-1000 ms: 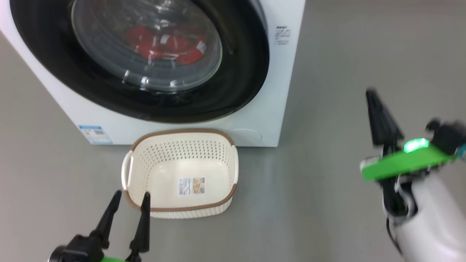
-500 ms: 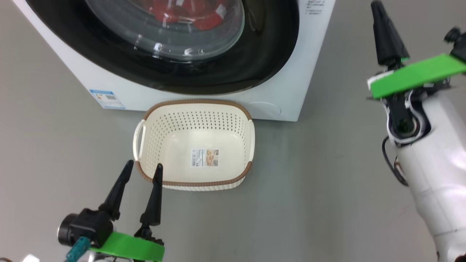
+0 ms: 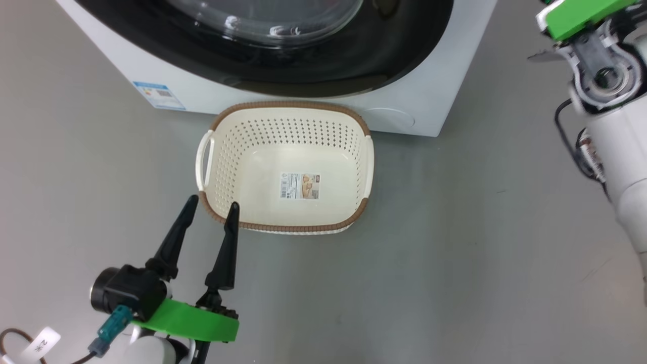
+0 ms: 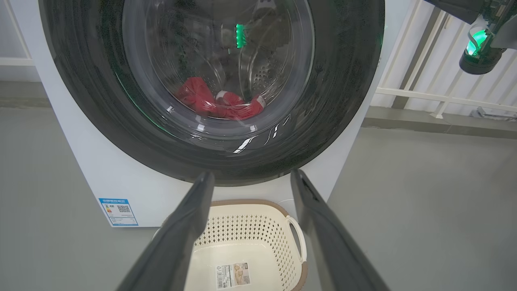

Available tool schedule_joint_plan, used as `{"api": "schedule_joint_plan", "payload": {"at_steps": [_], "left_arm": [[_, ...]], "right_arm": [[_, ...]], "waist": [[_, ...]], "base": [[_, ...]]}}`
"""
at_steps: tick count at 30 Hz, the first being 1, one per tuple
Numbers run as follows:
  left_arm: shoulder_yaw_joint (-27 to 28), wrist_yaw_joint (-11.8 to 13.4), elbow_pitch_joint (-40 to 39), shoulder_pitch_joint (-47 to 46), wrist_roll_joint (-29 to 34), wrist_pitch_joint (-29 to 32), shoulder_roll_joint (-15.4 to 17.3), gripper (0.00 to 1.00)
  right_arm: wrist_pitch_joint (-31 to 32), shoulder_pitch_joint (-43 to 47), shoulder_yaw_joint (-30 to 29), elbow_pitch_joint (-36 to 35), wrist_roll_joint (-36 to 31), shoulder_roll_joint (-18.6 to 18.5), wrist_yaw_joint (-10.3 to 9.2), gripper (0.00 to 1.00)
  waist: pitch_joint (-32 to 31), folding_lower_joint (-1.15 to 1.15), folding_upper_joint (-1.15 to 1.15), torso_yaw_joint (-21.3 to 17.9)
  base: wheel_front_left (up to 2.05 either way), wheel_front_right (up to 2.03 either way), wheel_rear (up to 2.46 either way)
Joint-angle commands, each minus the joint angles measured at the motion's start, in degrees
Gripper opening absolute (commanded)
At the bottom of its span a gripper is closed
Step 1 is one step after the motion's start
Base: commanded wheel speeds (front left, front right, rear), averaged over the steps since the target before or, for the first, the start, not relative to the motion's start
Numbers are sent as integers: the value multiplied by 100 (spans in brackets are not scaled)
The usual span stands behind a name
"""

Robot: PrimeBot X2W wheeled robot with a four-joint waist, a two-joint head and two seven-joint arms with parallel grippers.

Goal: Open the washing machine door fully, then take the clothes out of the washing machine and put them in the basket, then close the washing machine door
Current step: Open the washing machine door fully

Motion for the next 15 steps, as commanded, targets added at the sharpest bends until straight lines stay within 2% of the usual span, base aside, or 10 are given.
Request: {"api": "schedule_joint_plan", "payload": {"at_steps": [1, 7, 15], "left_arm": [[128, -18, -114, -180, -55, -45, 143, 100], [33, -18, -109, -286, -111, -45, 161, 100], [-72, -18, -127, -475, -172, -45, 147, 100]], "right_arm": [[271, -170, 54, -17, 226, -13, 9, 0], [1323, -511, 17, 422, 931, -112, 9, 0], [2247, -1004, -35, 974, 1403, -14, 9, 0]], "waist": [[131, 0, 0, 114], [299, 0, 0, 236], [570, 0, 0, 338]], "base": [[0, 0, 0], [0, 0, 0], [0, 0, 0]]}}
